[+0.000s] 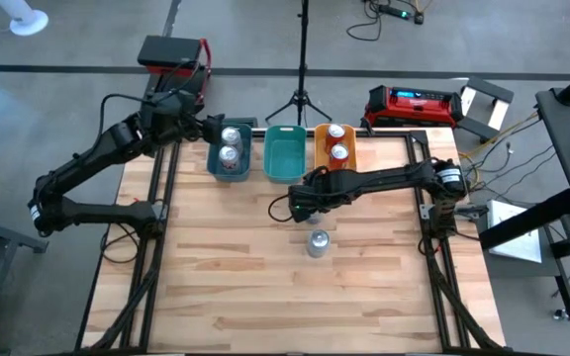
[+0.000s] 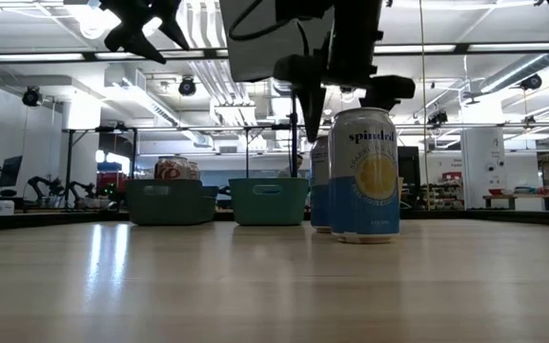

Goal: Sort soda cans
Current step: Put the top blue-white soda can into the green bin

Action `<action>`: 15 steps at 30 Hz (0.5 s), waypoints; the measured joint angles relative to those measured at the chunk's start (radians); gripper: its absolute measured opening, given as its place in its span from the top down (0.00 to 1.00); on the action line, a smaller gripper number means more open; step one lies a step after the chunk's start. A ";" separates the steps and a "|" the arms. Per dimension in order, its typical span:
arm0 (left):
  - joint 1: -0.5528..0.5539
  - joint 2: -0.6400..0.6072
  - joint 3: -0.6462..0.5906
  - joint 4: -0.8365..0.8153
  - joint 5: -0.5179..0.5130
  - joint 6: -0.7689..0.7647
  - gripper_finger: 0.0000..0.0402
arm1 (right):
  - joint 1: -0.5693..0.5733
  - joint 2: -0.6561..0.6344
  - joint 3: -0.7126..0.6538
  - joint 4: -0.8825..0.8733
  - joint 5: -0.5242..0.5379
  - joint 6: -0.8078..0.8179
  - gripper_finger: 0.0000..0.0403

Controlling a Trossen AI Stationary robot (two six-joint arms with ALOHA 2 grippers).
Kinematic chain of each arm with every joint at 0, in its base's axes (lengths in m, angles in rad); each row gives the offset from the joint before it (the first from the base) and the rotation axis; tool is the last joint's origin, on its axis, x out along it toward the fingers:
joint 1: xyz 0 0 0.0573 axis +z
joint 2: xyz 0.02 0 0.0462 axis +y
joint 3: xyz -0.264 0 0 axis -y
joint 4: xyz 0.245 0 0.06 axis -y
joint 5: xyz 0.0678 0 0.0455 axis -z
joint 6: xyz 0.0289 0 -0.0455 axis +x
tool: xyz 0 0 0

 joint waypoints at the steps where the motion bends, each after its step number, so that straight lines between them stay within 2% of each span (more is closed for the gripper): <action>1: 0.000 0.000 0.000 -0.002 0.000 0.000 0.19 | -0.003 0.010 0.000 0.001 0.000 0.000 0.08; 9: -0.001 -0.002 0.001 -0.053 0.005 0.007 0.19 | -0.031 0.052 0.000 0.042 -0.032 -0.032 0.08; 15: -0.004 -0.004 0.001 -0.061 0.052 0.008 0.19 | -0.062 0.050 -0.006 0.057 -0.062 -0.033 0.14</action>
